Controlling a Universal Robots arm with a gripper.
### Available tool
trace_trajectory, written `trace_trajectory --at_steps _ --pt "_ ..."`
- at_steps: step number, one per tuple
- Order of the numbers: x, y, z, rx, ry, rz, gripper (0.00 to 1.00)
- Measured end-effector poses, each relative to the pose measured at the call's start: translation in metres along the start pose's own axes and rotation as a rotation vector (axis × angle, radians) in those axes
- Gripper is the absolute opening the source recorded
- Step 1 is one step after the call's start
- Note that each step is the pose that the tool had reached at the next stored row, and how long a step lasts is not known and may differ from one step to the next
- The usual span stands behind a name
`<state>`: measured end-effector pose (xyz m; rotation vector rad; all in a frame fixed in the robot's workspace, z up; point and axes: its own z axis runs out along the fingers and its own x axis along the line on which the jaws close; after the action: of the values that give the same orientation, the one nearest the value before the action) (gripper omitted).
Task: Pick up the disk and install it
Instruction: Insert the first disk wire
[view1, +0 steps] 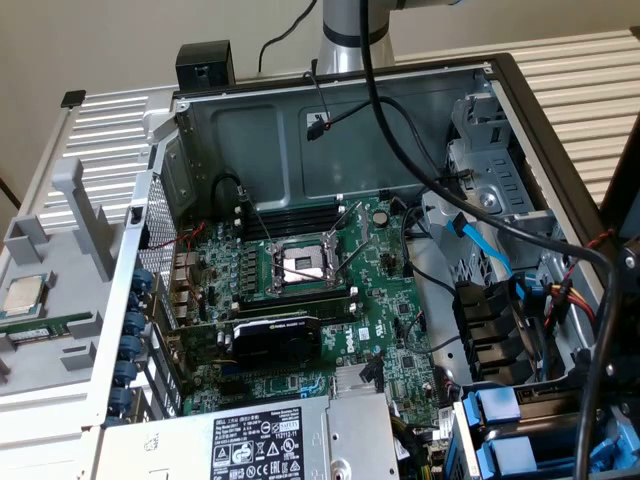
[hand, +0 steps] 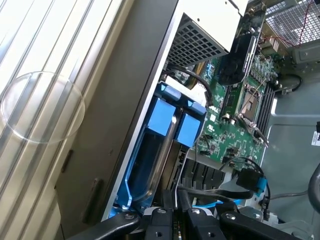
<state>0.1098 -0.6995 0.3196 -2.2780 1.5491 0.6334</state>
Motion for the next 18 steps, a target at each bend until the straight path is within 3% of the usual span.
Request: trace_trajectory --at_steps 8,12,14,17,18 --pt "-0.007 0.0008 -0.0022 -0.0061 0.0182 0.004 0.16" --pt "-0.011 0.0012 -0.0035 -0.0103 0.0305 0.006 0.16" --pt "-0.013 0.0012 -0.0042 -0.0147 0.0440 0.008 0.16" --pt "-0.015 0.0014 -0.0050 -0.0228 0.0693 0.013 0.16" --pt "-0.015 0.0016 -0.0052 -0.0246 0.0748 0.014 0.16"
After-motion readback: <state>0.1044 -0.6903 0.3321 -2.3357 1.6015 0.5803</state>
